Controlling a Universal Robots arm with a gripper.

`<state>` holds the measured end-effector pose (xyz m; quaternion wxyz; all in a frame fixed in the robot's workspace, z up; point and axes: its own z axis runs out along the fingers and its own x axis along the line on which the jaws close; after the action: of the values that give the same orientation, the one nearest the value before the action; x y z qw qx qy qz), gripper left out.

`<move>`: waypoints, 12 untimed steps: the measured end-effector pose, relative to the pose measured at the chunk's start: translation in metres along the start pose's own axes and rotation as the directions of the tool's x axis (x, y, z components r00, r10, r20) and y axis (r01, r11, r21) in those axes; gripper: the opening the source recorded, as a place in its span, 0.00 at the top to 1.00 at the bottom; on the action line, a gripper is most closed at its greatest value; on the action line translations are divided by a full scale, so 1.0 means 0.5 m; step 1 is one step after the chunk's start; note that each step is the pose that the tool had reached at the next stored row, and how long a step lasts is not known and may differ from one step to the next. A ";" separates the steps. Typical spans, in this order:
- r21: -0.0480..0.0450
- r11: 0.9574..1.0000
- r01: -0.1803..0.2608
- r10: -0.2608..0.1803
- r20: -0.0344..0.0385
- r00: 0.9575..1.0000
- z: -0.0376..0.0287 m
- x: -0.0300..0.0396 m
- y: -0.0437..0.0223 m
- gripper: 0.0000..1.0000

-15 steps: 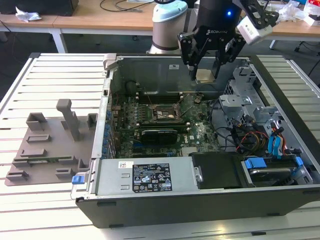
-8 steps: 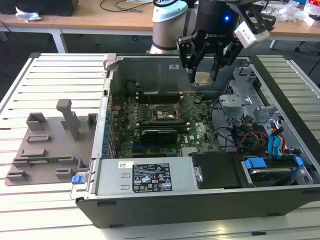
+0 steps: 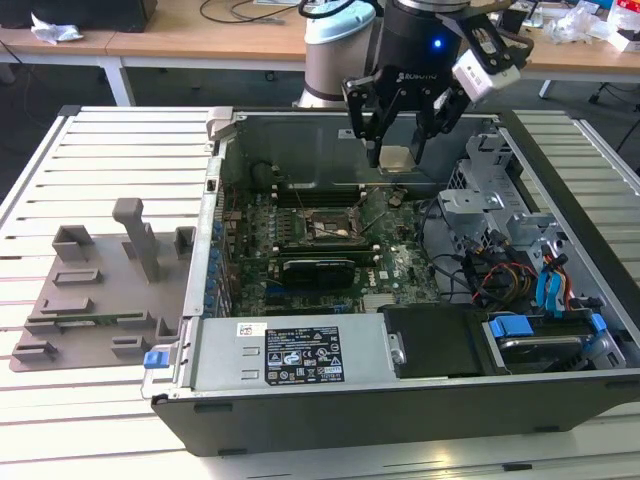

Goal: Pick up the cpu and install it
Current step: 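Pick up the cpu and move it towards the insertion slot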

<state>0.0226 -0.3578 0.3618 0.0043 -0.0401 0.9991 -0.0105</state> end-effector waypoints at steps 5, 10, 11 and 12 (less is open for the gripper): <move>0.000 1.000 0.000 0.000 0.000 1.000 0.011 0.026 0.008 0.45; 0.000 1.000 0.000 0.000 0.000 1.000 0.020 0.040 0.017 0.45; 0.000 1.000 0.000 0.000 0.000 1.000 0.022 0.043 0.019 0.45; 0.000 1.000 0.000 0.000 0.000 1.000 0.024 0.045 0.020 0.45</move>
<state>-0.0004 -0.3499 0.3496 0.0043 -0.0401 0.9991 -0.0105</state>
